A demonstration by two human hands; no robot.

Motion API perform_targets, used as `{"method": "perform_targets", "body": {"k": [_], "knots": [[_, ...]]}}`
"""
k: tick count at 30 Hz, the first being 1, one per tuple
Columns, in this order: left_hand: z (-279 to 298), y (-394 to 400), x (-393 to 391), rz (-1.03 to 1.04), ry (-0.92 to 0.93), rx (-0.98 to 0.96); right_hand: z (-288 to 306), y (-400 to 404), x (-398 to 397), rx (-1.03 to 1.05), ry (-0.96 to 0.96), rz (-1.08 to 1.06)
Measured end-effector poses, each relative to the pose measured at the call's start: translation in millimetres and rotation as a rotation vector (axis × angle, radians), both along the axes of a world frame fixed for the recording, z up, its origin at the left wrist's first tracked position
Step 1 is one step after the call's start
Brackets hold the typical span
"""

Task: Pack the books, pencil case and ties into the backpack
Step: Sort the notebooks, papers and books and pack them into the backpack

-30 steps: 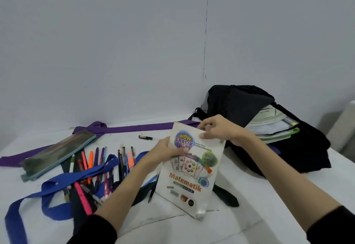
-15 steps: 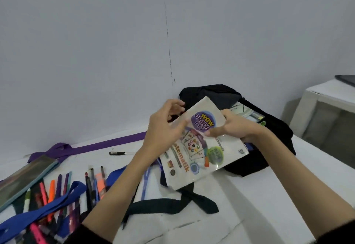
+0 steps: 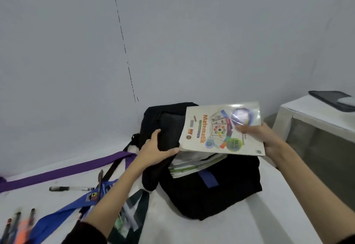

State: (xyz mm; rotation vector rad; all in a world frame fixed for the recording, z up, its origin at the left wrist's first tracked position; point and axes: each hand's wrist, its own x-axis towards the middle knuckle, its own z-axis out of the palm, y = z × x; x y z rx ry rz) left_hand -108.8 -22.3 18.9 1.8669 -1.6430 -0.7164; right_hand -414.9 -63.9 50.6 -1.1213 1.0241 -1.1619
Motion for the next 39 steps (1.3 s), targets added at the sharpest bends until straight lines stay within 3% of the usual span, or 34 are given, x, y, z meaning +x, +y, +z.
{"method": "perform_targets", "body": {"k": [4,9,12,16,20,25,31,34,37,39], "knots": [[-1,-12,9,-0.014,-0.426,0.166,-4,-39,-24,0.049,0.104,0.172],[43,-29,19,0.265,-0.34,-0.259,1,-76,-32,0.07,0.124,0.42],[94,-48,10,0.358,-0.616,-0.403,5,-91,-18,0.097,0.161,0.54],[137,-70,-18,0.347,-0.837,-0.438,-1,-106,8,0.226,0.095,0.455],[157,-79,-36,0.317,-0.854,-0.49,-24,-110,36,0.338,-0.173,0.255],[158,-85,-43,0.252,-0.871,-0.619,-50,-112,86,0.442,-0.474,-0.15],[148,-81,-53,0.175,-0.923,-0.668,-40,-104,167,0.446,-0.65,-0.02],[150,-76,-50,0.166,-0.943,-0.641,-33,-100,163,0.383,-0.396,0.116],[151,-73,-42,0.152,-0.956,-0.614,-28,-84,130,0.261,0.179,0.518],[151,-74,-41,0.131,-0.96,-0.6,-28,-80,112,0.032,0.509,0.652]]}}
